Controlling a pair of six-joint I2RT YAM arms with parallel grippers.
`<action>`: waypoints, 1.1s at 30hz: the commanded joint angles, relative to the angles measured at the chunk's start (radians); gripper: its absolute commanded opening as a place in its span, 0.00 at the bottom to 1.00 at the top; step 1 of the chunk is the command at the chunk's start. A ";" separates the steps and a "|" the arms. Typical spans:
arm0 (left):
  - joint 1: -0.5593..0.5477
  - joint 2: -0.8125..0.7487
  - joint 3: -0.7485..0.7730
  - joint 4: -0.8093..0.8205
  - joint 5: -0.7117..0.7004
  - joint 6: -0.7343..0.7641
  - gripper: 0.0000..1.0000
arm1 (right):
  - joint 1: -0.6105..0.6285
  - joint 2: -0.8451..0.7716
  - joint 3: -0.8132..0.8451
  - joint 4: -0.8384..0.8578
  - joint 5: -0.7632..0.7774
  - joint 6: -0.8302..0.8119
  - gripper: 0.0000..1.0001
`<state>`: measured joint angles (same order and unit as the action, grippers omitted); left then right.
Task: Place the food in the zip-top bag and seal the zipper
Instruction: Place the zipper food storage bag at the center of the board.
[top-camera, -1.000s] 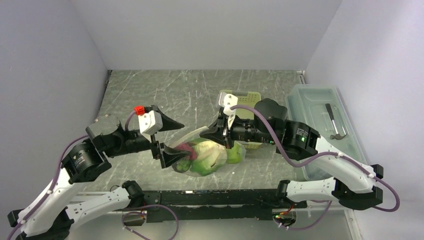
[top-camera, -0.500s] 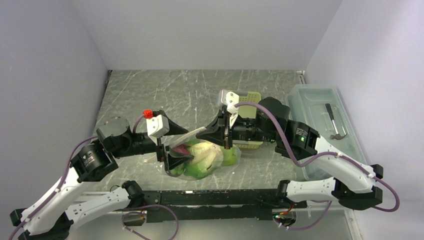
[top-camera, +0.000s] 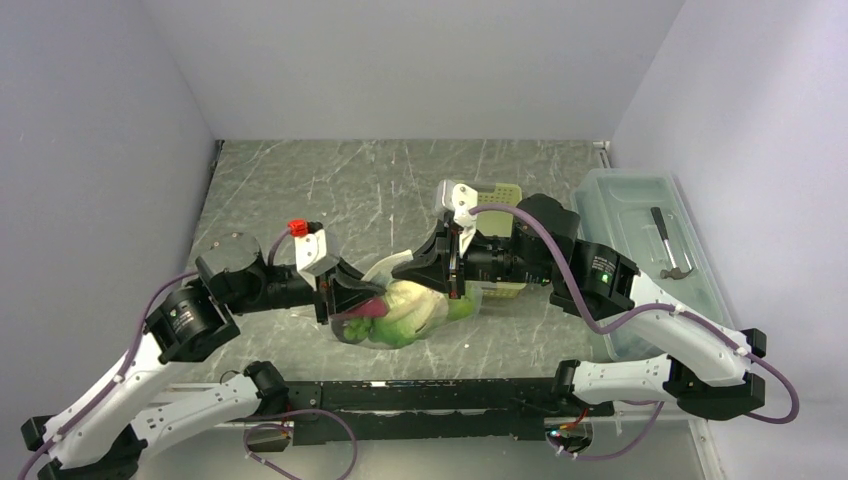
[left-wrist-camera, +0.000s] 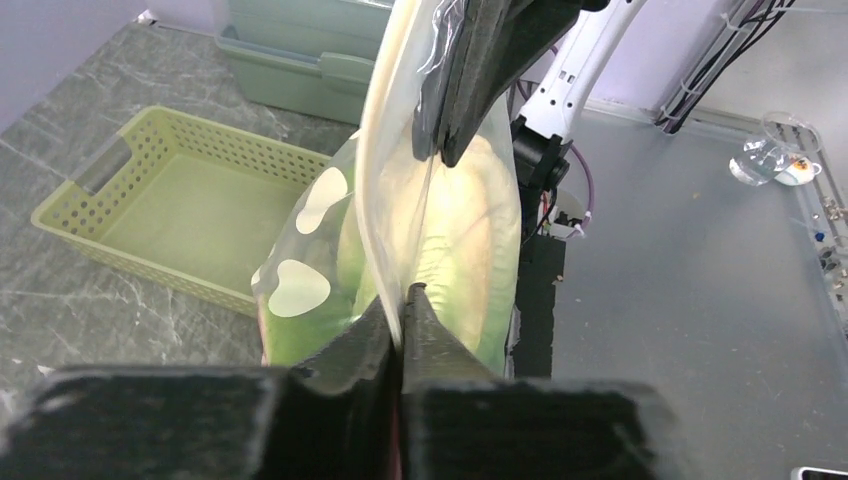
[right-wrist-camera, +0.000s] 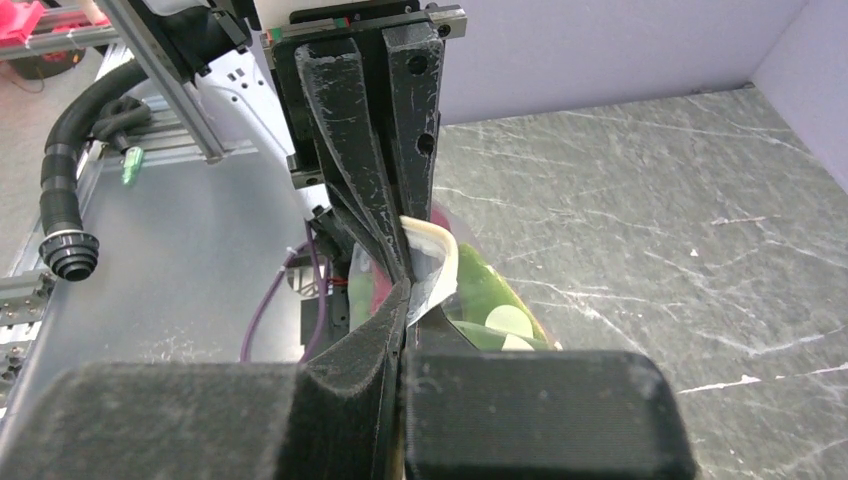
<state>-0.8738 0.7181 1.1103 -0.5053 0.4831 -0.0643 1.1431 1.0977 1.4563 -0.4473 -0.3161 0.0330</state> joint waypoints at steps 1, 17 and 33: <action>0.002 0.034 0.023 0.022 0.038 0.010 0.00 | -0.002 -0.042 0.011 0.111 0.014 0.011 0.00; 0.002 0.068 0.069 -0.038 -0.206 0.048 0.00 | -0.004 -0.085 -0.030 -0.012 0.324 -0.013 0.43; 0.001 0.250 0.157 -0.076 -0.702 0.236 0.00 | -0.003 -0.228 -0.133 -0.130 0.635 -0.006 0.68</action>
<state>-0.8738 0.9337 1.2140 -0.6632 -0.0322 0.0742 1.1397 0.8978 1.3540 -0.5758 0.2695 0.0162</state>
